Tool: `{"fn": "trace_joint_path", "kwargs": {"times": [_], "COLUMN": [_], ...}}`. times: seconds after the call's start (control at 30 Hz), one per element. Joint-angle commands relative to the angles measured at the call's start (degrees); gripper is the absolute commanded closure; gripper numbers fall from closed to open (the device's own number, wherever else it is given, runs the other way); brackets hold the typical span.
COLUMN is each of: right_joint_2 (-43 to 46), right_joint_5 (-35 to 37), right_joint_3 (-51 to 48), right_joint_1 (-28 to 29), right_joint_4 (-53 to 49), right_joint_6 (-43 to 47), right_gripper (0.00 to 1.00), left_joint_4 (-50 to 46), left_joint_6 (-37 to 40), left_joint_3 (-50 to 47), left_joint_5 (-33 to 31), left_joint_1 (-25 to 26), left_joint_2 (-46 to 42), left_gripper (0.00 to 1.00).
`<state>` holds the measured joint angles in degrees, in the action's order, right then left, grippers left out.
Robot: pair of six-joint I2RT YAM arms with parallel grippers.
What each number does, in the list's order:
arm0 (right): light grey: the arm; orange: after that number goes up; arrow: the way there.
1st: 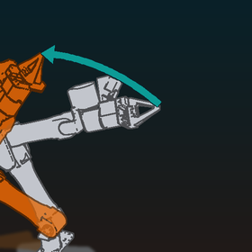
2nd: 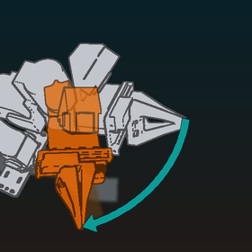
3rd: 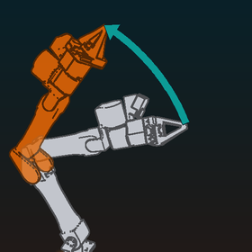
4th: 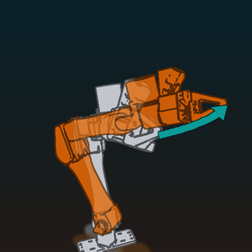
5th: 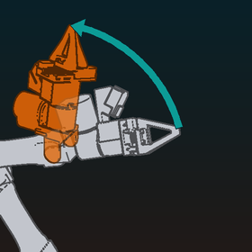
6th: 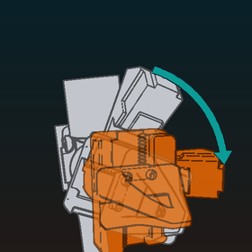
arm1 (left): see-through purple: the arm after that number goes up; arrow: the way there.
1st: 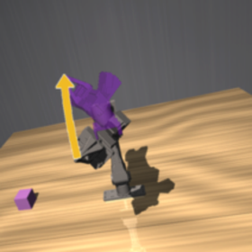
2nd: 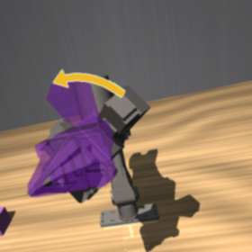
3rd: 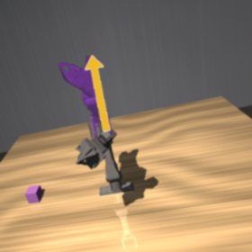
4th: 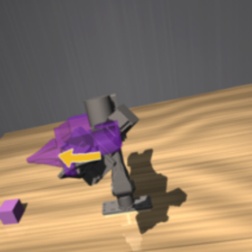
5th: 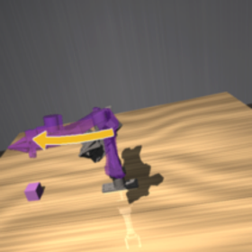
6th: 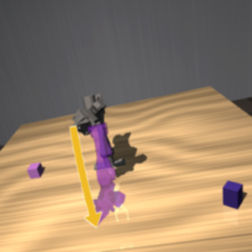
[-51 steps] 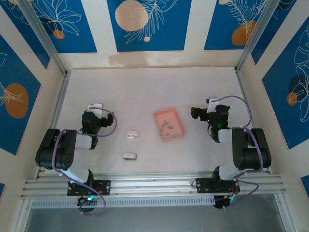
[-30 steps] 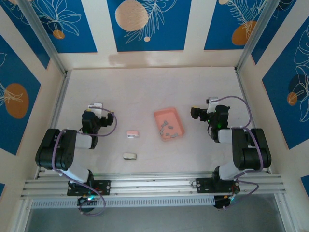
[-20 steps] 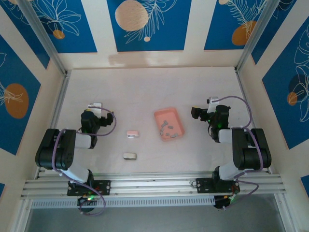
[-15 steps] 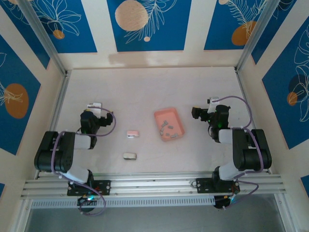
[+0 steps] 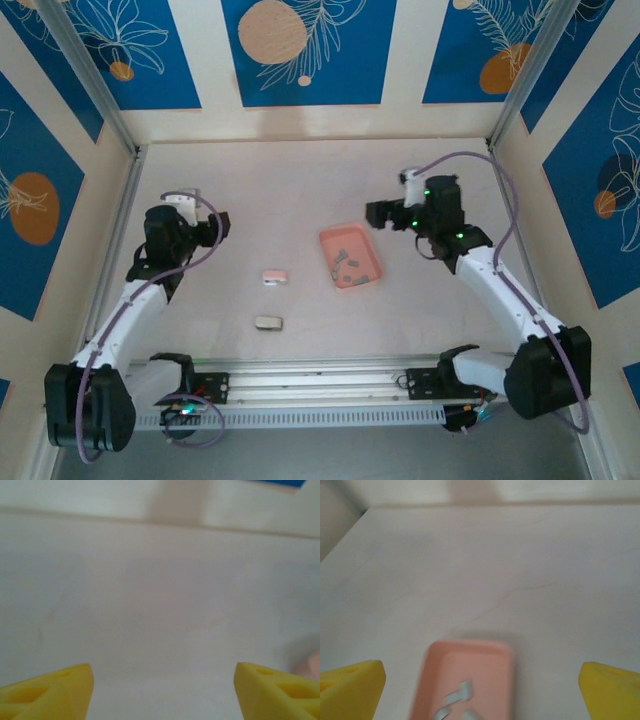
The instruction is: Load the staples into the stapler
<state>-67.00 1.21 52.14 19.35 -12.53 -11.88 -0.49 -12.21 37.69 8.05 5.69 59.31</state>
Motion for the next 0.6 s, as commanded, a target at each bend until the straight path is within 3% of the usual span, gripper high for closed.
{"fn": "trace_joint_path", "kwargs": {"times": [0.0,0.13,0.23,0.43,0.57], "right_joint_2": [2.0,2.6,-0.8,-13.6,-18.9], "right_joint_5": [1.6,2.0,2.8,0.8,-4.1], "right_joint_3": [-0.1,-4.2,-5.6,-0.9,-2.2], "right_joint_1": [12.0,28.3,36.2,43.2,44.4], "right_joint_4": [-13.1,-4.5,0.2,-0.9,6.8], "right_joint_6": [-1.5,3.6,9.8,20.0,27.9], "right_gripper": [0.01,0.01,0.01,0.01,0.07], "left_joint_4": [-16.9,-18.6,-17.1,-12.4,-8.8], "left_joint_6": [-7.6,-17.0,-23.0,-31.0,-33.4], "left_joint_3": [1.5,-1.1,-3.3,-6.0,-6.4], "left_joint_5": [4.7,6.6,8.1,12.5,16.8], "left_joint_1": [1.4,1.6,1.6,0.6,-1.1], "left_joint_2": [-1.6,-3.3,-2.5,3.0,6.8], "left_gripper": [0.28,0.28,0.27,0.23,0.23]}}
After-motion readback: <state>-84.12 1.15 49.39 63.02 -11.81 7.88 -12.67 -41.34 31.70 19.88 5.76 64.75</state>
